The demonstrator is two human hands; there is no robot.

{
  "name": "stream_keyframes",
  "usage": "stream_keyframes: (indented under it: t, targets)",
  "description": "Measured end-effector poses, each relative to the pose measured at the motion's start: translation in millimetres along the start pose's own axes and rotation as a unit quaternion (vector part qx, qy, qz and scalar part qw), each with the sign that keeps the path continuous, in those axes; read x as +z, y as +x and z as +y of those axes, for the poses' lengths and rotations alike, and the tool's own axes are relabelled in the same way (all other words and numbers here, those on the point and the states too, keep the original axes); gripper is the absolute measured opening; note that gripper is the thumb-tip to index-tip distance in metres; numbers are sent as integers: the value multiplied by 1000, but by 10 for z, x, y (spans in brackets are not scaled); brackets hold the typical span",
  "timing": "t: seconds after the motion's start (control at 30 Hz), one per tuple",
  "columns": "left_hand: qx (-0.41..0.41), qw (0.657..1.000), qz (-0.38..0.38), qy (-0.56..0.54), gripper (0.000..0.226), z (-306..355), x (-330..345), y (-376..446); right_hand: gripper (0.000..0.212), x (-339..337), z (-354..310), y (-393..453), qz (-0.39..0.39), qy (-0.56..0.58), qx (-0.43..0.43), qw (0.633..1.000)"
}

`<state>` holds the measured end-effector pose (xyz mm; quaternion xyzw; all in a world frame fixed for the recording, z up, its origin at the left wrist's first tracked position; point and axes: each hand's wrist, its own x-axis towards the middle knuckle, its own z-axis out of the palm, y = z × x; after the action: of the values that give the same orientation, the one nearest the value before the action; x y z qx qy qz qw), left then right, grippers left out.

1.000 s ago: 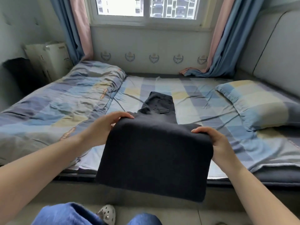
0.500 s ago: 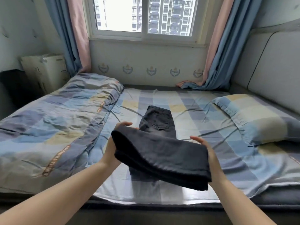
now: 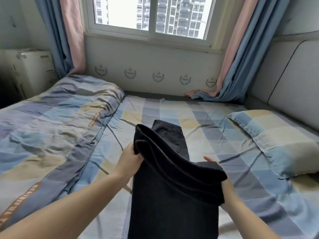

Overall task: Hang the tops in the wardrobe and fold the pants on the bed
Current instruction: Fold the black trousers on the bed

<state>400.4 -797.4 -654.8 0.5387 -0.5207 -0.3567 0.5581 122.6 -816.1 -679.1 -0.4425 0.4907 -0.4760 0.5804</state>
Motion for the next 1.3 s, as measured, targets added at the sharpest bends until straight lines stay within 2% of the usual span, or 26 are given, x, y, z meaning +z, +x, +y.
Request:
stream_keyframes:
  t: [0.13,0.27,0.43,0.5,0.53,0.6,0.67,0.73,0.8,0.87,0.9,0.93,1.03,1.1,1.3]
  targets:
    - [-107,993,-43,-14,26,-300,135,699,18,95,122,608,6,-117,-19,993]
    - [-131,991,-20,-4,16,-727,348,1359,19,-17,439,1353,33,-116,34,992]
    - [-228,965,-20,125,8,-1506,533,1792,20,-200,1035,1914,16,-162,130,978]
    - [-277,944,-23,180,32,-1776,552,1736,16,-246,1234,1974,13,-195,140,971]
    - [-283,935,-36,210,49,-1940,587,1689,22,-269,1335,2001,18,-215,142,966]
    - [-240,940,-48,238,67,-2108,598,1607,46,-270,1365,2031,26,-232,99,967]
    - [-205,952,-48,222,72,-2140,639,1603,52,-238,1314,2122,42,-219,59,973]
    - [-183,958,-36,219,66,-2145,692,1640,35,-202,1265,2217,53,-200,48,977]
    - [-204,957,-2,207,46,-2168,748,1717,24,-158,1234,2302,47,-132,80,987]
    - [-240,954,24,178,19,-2156,781,1787,23,-145,1201,2381,40,-2,103,994]
    - [-249,953,31,171,13,-2153,791,1814,28,-160,1210,2424,34,52,111,992]
    - [-251,953,44,163,16,-2150,793,1830,32,-173,1210,2457,27,75,121,990]
    - [-255,957,92,106,23,-2164,760,1804,24,-223,1296,2502,9,19,173,985]
    - [-253,958,86,104,19,-2175,735,1768,20,-247,1352,2507,11,-39,186,982]
    - [-199,971,122,45,8,-1908,754,2193,15,-183,1078,2756,74,-33,77,994]
